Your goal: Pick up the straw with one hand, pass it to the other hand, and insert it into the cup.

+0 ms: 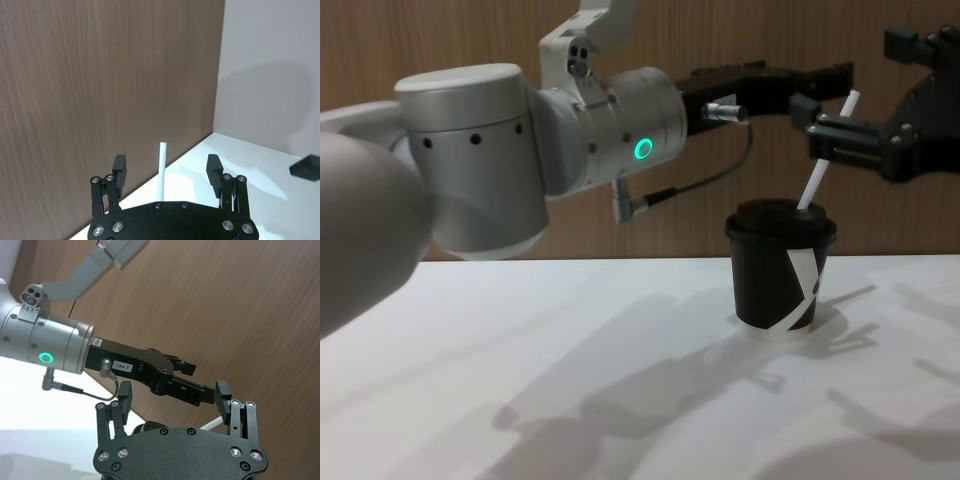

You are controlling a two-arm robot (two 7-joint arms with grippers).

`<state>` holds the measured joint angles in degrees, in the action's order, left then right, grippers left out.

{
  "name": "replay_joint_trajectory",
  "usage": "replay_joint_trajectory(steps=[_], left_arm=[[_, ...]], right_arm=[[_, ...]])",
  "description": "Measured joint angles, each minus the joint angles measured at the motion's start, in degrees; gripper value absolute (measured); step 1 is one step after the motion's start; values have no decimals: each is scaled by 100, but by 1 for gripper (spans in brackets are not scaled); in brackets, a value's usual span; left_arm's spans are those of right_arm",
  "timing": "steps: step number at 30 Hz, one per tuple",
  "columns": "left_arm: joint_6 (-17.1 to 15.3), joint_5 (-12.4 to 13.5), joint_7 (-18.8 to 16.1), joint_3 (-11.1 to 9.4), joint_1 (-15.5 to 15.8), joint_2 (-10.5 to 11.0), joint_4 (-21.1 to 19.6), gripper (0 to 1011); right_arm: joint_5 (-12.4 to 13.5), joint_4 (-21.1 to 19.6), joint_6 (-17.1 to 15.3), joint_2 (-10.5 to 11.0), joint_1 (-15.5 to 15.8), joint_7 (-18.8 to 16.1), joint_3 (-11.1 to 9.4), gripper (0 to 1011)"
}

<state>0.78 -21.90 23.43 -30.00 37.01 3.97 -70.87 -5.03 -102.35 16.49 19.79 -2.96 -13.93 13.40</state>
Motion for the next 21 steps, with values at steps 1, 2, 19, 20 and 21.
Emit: replay_joint_trajectory(steps=[1,2,19,20,21], left_arm=[[0,-26,48,10,-10,38,-22,1003],[0,-34,61,14,-14,51,-32,1003],[76,-141,240,101,-3,183,60,1003],[90,-149,255,102,3,180,77,1003],[127,-166,293,103,17,173,115,1002]], right_arm=[[0,-10,-2,-12,5,14,-2,1001],[0,-20,-6,-25,11,20,-4,1001],[276,-287,-2,-188,91,-34,-74,1001],[299,-294,-2,-194,94,-43,-79,1001],[357,-309,-2,-206,98,-63,-96,1001]])
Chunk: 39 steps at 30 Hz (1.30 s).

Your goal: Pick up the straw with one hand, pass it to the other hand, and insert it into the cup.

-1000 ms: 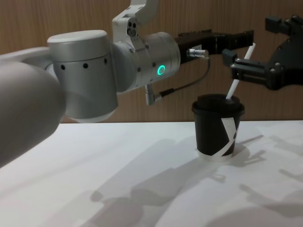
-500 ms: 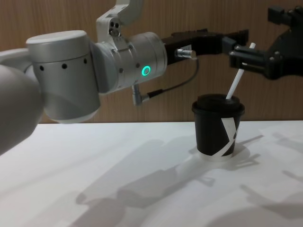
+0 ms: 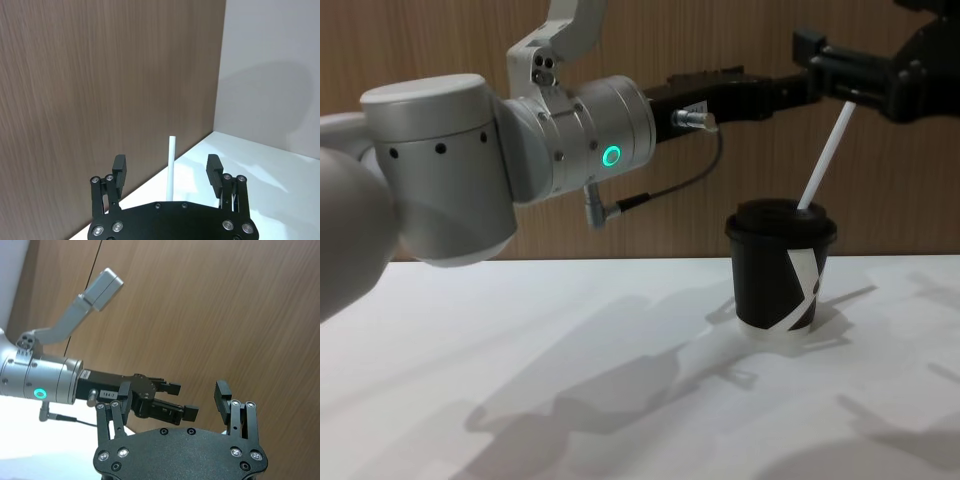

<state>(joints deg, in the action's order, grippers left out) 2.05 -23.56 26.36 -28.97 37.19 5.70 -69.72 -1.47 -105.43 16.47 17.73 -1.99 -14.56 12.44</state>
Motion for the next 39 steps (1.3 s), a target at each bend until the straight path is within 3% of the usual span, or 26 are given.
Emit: replay_joint_trajectory(steps=[5,13,21,39], left_arm=[[116,-67,136,1,45,-23,118,1003],[349,-272,499,3,101,-58,255,1003],[444,-471,846,-23,117,-28,234,1003],[398,-572,1024,-127,121,93,105,1003]], right_arm=[[251,-26,-30,-41,0,-70,-51,1001],[935,-5,-257,-141,-102,-236,-160,1001],[1428,81,-428,-203,-261,-354,-228,1001],[1744,172,-461,-212,-440,-438,-217,1001]])
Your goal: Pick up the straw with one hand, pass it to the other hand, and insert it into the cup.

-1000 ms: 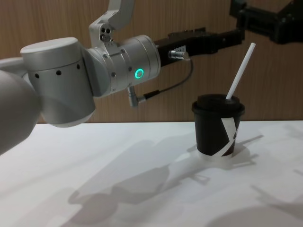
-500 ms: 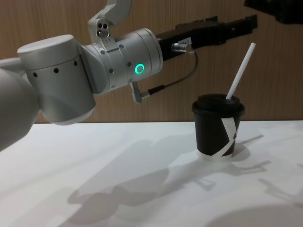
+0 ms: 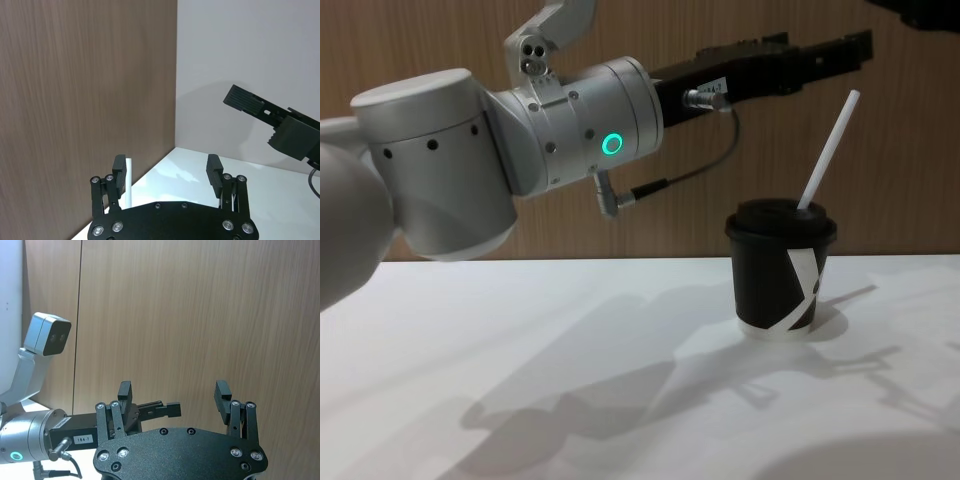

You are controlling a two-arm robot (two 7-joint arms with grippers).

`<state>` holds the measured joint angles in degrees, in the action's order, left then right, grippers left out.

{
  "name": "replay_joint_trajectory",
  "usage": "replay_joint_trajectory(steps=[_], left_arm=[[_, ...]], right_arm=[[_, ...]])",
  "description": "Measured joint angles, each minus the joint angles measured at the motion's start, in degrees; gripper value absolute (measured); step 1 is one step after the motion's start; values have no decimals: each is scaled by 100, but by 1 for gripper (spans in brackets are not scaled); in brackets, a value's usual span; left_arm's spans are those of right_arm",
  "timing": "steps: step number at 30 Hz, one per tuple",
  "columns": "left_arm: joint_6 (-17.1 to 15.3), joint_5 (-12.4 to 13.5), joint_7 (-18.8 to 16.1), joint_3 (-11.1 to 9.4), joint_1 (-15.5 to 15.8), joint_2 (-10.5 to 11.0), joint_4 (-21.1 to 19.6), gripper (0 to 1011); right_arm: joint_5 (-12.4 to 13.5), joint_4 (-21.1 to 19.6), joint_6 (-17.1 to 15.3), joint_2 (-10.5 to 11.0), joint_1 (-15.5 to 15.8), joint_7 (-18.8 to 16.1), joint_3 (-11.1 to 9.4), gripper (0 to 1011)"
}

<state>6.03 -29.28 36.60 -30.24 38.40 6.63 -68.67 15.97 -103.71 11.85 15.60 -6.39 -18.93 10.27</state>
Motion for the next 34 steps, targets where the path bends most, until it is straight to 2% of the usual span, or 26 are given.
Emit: replay_joint_trajectory(steps=[34], left_arm=[[-35,-26,44,-37,1,43,-43,1002]], right_arm=[[90,26,7,10,-57,-21,15,1001]])
